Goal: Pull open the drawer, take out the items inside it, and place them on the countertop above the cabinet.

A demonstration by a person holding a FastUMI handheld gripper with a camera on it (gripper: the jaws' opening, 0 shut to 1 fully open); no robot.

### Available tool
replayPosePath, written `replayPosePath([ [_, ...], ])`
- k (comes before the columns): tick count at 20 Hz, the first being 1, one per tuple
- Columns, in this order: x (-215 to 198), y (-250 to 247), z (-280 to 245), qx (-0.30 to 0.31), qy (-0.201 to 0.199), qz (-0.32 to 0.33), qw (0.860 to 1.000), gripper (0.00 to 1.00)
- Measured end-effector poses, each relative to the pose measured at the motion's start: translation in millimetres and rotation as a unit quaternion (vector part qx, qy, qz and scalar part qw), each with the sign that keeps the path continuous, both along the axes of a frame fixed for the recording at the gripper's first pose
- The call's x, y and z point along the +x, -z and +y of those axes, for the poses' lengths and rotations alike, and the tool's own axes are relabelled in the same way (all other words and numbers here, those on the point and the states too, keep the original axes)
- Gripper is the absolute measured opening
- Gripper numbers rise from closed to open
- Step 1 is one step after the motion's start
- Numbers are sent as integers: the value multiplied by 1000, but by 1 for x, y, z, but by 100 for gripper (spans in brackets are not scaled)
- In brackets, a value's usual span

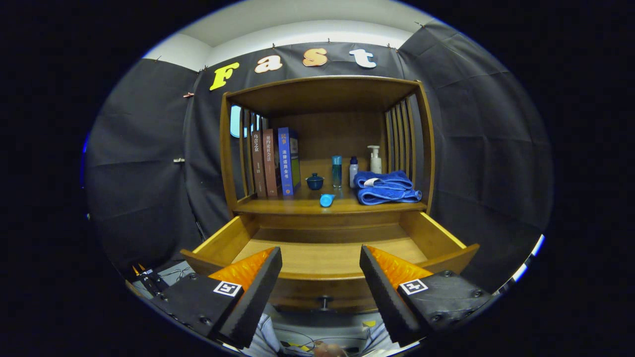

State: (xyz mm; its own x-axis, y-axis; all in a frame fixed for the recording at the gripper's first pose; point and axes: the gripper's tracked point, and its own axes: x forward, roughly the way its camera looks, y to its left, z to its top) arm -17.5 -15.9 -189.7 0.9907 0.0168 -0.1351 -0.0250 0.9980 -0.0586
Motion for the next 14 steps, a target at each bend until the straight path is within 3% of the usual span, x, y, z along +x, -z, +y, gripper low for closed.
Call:
replayPosePath([
  [8,12,57,-18,10,28,63,998,100],
  [14,22,48,-18,-10,41,35,998,97],
])
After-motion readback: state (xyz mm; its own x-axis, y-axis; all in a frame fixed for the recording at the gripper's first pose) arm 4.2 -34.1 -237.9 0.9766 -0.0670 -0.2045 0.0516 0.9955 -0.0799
